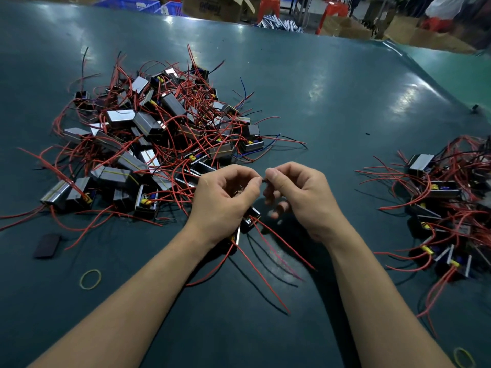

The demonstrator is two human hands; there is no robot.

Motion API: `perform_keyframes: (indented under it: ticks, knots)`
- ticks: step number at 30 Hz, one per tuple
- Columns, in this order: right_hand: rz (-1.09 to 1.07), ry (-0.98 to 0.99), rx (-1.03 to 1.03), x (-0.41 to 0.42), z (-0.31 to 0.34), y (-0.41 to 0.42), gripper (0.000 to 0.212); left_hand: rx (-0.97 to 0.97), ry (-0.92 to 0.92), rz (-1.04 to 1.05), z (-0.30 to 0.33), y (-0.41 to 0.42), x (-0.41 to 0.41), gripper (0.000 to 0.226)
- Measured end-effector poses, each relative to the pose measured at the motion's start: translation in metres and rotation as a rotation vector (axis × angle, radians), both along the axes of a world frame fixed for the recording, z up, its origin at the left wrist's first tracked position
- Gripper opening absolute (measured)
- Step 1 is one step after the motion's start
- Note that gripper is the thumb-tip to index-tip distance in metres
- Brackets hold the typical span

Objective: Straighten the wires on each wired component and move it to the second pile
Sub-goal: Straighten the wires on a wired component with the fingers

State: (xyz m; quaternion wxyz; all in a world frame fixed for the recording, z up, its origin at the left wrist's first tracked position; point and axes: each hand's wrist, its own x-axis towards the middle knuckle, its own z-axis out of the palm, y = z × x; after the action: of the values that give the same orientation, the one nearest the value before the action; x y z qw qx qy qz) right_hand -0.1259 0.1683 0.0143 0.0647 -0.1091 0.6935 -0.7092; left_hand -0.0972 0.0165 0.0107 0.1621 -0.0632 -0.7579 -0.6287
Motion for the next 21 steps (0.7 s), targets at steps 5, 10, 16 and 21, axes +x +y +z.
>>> perform_keyframes:
  ticks: [5,10,16,21]
  knots:
    - [-0.014,-0.058,0.008,0.001,0.001,-0.002,0.026,-0.010,0.009,-0.021,0.000,0.000,0.000,0.006]
    - [-0.345,0.348,0.606,0.003,-0.006,-0.010,0.031,-0.128,-0.002,-0.009,-0.002,0.002,0.001,0.006]
    - [-0.330,0.701,0.826,0.007,-0.003,-0.010,0.026,-0.119,-0.025,0.019,-0.003,0.000,-0.001,0.008]
    - [-0.153,0.582,0.545,0.001,0.005,0.015,0.024,-0.053,-0.056,0.003,-0.003,-0.002,-0.004,0.012]
